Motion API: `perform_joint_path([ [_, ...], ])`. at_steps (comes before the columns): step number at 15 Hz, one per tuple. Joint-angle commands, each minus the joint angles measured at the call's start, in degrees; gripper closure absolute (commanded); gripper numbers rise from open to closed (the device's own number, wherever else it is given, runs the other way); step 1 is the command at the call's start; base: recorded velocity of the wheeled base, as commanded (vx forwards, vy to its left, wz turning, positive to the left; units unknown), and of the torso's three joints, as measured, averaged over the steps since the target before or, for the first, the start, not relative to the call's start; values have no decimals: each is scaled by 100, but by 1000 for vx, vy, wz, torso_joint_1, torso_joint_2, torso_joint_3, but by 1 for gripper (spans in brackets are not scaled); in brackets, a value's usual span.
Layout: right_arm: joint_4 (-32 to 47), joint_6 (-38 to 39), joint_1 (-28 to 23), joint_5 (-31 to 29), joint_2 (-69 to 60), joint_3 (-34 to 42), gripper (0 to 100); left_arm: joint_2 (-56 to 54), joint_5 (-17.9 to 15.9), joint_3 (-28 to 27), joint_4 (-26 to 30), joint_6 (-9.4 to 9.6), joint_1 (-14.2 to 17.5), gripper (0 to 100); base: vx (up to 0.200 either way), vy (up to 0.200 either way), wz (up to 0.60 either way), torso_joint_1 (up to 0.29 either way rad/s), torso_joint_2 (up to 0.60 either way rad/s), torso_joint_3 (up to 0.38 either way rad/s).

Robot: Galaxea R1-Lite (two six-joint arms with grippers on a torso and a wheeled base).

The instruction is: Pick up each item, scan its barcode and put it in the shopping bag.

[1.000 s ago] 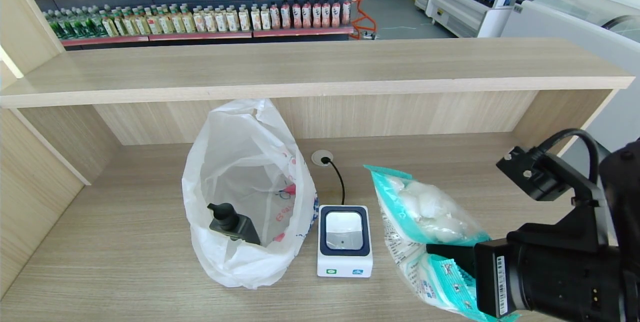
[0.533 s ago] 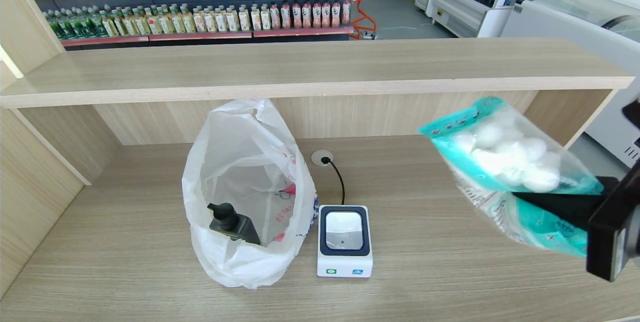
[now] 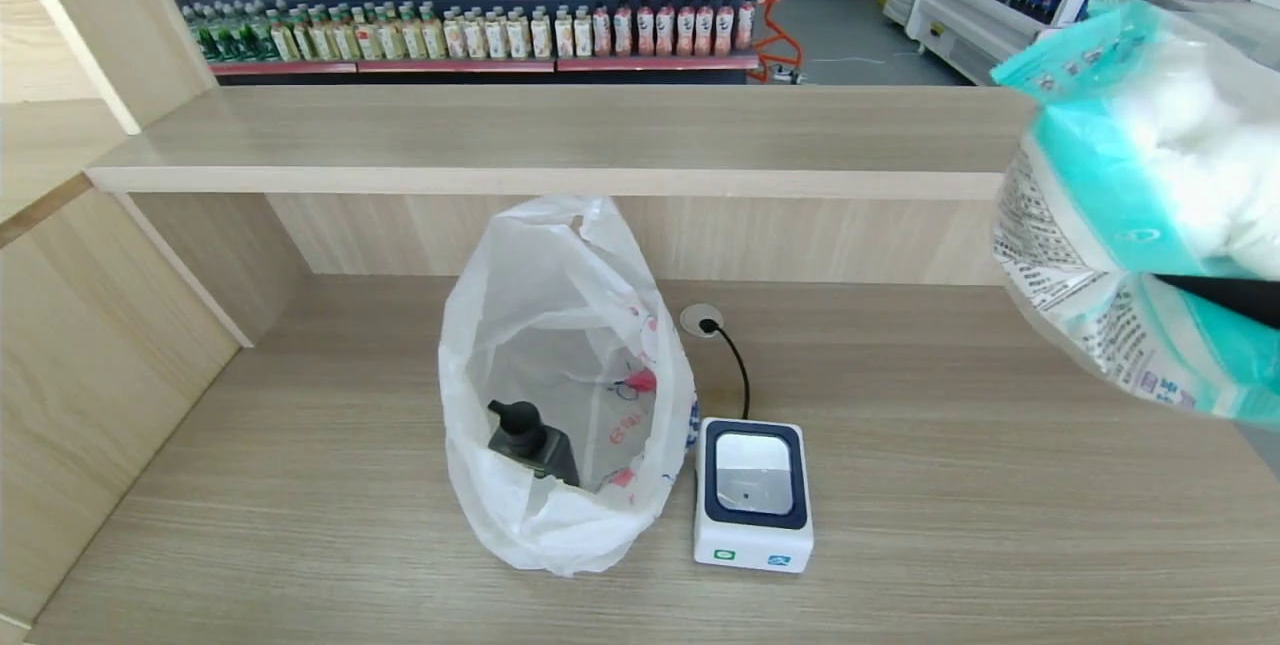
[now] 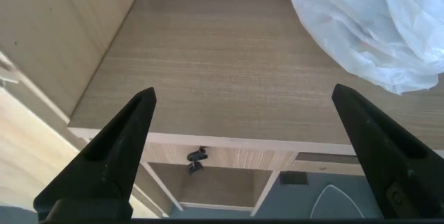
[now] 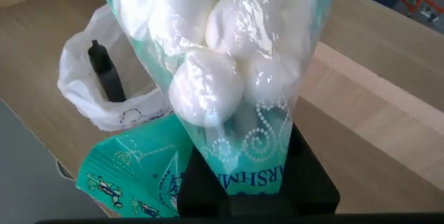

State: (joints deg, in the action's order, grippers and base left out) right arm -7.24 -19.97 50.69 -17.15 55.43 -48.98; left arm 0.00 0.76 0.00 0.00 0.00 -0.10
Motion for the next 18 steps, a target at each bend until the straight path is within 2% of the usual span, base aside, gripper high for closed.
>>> perform_joint_path([
  [1,-102,2,213,28,135,-6,100,9,4,0,-9,0,1,0,0,0,0,0,0,0],
  [3,-128,125,213,98,275,73,100,9,4,0,-9,0,1,0,0,0,0,0,0,0],
  [5,-199,1144,143,89,776,91,100,9,4,0,-9,0,1,0,0,0,0,0,0,0],
  [8,-594,1865,-103,63,1523,135,100,9,4,0,-9,0,1,0,0,0,0,0,0,0],
  [11,-1746,1953,-235,45,2139,583,100,9,4,0,-9,0,1,0,0,0,0,0,0,0],
  [15,-1737,2023,-1263,177,2631,609,100,9,4,0,-9,0,1,0,0,0,0,0,0,0],
  [18,-1746,2173,-1685,318,2824,679,100,9,4,0,0,0,1,0,0,0,0,0,0,0],
])
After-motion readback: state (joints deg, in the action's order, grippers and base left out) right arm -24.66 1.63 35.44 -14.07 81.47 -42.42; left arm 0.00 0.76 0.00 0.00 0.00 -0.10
